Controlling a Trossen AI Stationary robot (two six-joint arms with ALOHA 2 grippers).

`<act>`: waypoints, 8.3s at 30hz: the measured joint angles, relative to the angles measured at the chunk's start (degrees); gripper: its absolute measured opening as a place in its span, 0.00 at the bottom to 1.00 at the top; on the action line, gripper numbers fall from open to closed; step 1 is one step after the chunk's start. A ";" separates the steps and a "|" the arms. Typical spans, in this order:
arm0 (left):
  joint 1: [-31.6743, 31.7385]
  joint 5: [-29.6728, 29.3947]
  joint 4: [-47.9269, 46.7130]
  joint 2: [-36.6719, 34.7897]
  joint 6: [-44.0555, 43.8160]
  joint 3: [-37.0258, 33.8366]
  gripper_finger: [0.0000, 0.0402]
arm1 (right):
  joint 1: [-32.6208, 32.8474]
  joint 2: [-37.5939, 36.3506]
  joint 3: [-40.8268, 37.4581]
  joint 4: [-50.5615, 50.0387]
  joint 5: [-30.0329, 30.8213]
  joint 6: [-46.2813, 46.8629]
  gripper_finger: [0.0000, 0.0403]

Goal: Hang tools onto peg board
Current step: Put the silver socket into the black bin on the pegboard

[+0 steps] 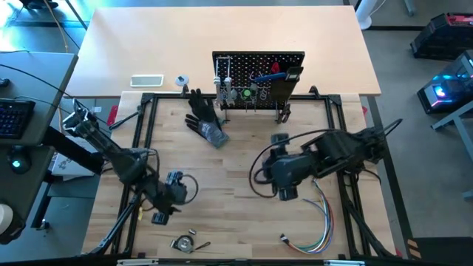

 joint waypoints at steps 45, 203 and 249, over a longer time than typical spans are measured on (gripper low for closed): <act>-31.82 -15.05 29.52 21.76 -35.45 -12.44 0.43 | 0.35 22.25 -0.02 15.16 -9.53 -7.35 0.42; 52.85 7.99 47.12 23.14 63.46 38.98 0.24 | -5.70 -21.13 0.00 3.99 -20.29 -19.89 0.42; 55.53 1.85 38.03 35.12 60.52 56.87 0.24 | -5.64 -19.28 -0.92 2.76 -17.97 -16.37 0.42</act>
